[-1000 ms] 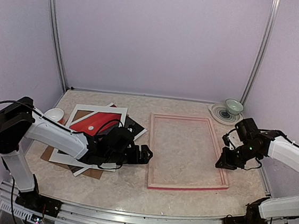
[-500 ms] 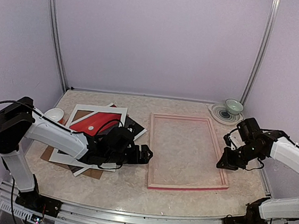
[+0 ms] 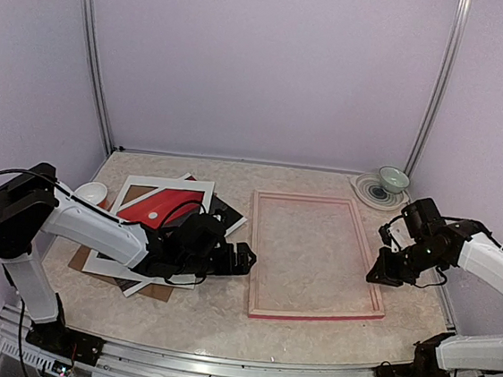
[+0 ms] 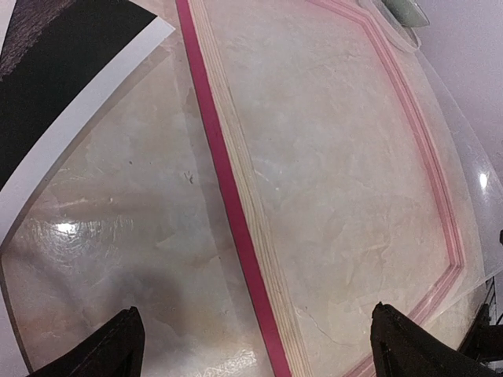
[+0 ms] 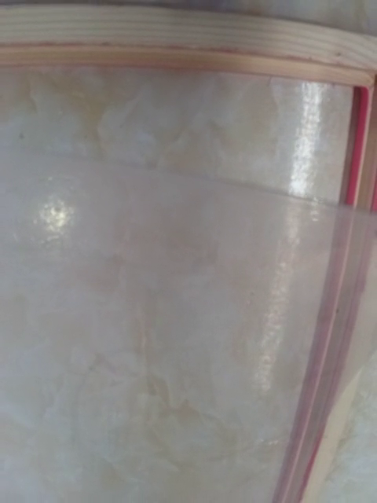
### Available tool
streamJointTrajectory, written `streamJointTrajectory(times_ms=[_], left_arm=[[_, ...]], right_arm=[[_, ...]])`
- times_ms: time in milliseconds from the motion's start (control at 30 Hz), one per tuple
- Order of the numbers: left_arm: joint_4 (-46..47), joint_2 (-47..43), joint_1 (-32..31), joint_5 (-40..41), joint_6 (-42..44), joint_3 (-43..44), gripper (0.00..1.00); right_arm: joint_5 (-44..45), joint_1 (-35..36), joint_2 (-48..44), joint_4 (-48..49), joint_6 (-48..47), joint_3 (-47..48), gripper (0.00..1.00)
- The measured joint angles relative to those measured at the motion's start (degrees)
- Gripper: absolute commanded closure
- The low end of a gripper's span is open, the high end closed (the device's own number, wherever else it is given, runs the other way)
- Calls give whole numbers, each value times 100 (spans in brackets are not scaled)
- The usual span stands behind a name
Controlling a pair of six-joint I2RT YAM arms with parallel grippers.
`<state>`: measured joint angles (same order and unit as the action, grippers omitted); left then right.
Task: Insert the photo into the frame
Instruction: Place the glass panel at the frame body.
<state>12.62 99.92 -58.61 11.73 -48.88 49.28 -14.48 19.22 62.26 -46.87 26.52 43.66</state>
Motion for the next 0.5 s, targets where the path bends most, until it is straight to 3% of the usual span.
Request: streamJointTrajectory(times_ms=[500], left_arm=[[-26,-197,-2,551,-275,-186,5]], right_arm=[[17,0,-111,-4,17,-7,93]])
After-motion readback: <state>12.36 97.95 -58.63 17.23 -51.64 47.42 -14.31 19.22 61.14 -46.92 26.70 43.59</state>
